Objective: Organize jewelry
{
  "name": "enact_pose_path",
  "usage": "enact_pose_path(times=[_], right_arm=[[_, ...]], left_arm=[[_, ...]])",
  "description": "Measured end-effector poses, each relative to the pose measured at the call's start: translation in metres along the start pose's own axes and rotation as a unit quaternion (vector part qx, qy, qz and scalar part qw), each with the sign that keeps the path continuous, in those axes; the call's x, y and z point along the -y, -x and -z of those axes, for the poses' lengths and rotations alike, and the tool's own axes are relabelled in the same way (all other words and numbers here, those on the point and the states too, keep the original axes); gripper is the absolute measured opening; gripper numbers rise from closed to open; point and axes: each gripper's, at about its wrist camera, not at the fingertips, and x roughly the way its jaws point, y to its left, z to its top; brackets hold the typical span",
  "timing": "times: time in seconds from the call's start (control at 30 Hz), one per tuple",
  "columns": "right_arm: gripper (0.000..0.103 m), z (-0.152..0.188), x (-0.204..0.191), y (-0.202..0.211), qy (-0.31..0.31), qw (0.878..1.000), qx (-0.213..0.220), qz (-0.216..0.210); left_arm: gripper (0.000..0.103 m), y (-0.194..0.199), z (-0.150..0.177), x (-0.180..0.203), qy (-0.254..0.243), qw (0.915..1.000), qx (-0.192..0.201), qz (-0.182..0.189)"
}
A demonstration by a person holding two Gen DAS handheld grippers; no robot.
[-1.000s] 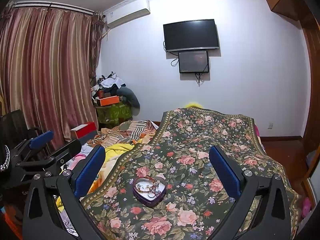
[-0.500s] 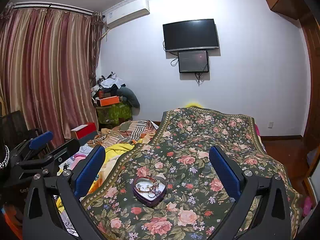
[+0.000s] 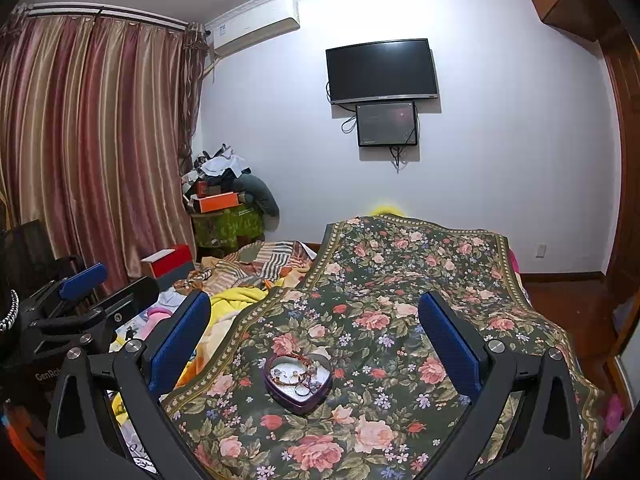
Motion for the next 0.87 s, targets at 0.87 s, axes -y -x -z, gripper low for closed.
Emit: enact_pose_path(times=[0.87], right_arm=[[0.103, 0.0000, 0.0009, 0.0002, 0.000, 1.000, 0.001, 0.002]], left_arm=[[0.103, 0.0039, -0.0060, 0.0011, -0.005, 0.9999, -0.005, 0.010]])
